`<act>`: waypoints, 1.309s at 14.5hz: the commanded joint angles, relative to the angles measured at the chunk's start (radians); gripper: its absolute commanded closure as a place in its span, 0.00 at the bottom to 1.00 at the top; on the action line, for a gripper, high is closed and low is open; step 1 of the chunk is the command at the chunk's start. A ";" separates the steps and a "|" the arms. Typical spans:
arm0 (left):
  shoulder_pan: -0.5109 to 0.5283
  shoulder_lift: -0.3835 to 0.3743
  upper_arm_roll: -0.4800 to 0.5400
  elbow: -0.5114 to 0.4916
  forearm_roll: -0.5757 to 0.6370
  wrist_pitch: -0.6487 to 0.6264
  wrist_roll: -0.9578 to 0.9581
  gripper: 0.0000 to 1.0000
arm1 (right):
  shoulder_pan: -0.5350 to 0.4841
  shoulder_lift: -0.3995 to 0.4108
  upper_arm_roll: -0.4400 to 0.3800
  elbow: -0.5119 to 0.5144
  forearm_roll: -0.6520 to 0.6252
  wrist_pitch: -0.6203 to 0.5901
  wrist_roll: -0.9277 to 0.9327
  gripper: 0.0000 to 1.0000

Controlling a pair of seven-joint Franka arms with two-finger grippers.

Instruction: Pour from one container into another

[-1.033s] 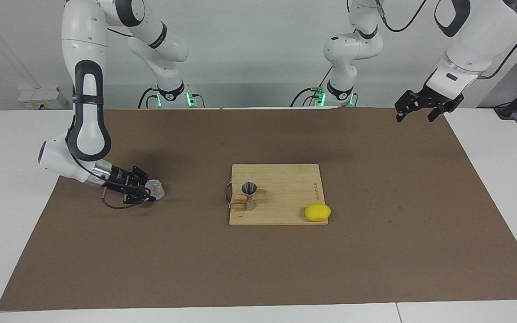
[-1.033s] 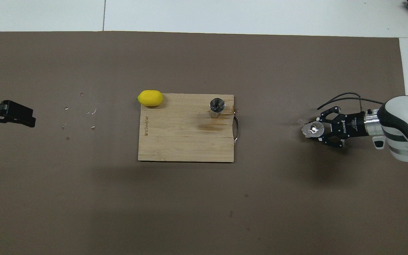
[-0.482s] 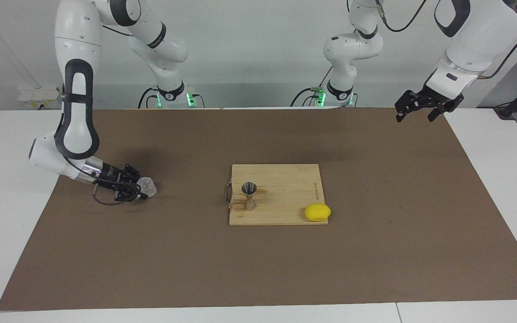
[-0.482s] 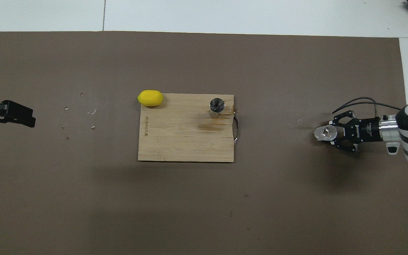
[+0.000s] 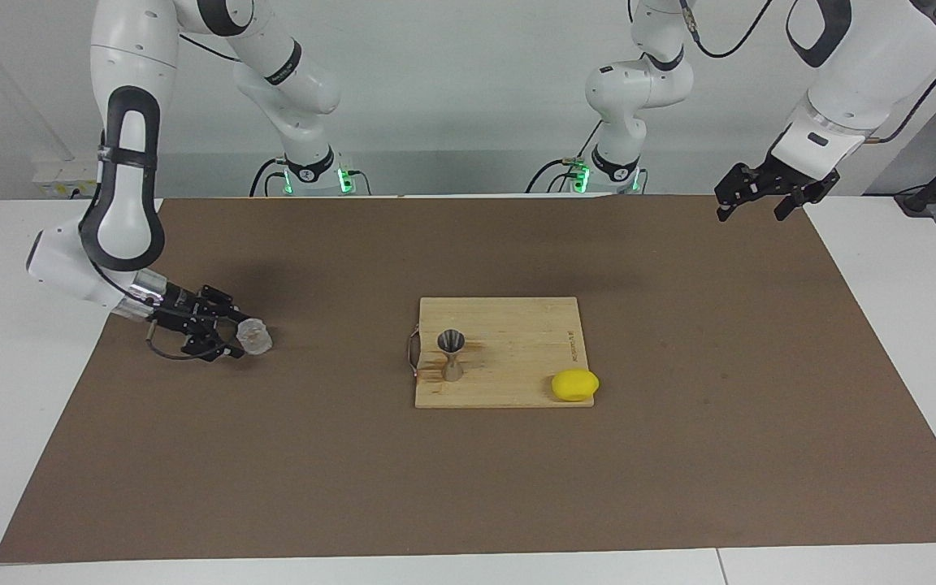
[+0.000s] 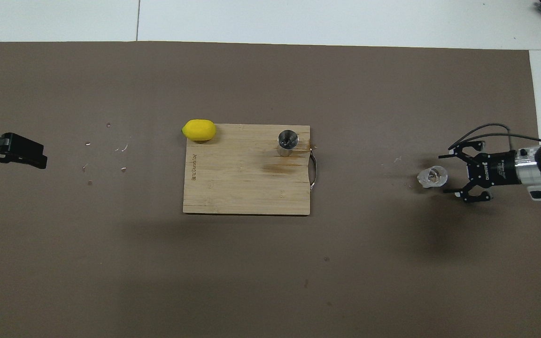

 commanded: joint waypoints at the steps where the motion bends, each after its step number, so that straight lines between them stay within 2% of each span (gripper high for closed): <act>1: 0.002 -0.022 0.000 -0.024 0.009 0.000 -0.004 0.00 | 0.006 -0.116 0.005 -0.026 -0.105 -0.003 -0.017 0.00; 4: 0.002 -0.022 0.000 -0.024 0.009 0.000 -0.004 0.00 | 0.059 -0.175 0.007 -0.020 -0.226 -0.005 -0.034 0.00; 8: 0.002 -0.022 0.000 -0.022 0.009 0.000 -0.004 0.00 | 0.183 -0.209 0.008 -0.017 -0.456 -0.003 -0.106 0.00; 12: 0.002 -0.022 0.000 -0.022 0.009 0.000 -0.004 0.00 | 0.274 -0.209 0.007 -0.008 -0.532 0.009 -0.259 0.00; 14: 0.002 -0.022 0.000 -0.022 0.009 -0.001 -0.004 0.00 | 0.291 -0.212 0.010 0.042 -0.603 -0.018 -0.350 0.00; 19: 0.002 -0.022 0.000 -0.024 0.009 -0.001 -0.004 0.00 | 0.335 -0.225 0.018 0.214 -0.676 -0.194 -0.362 0.00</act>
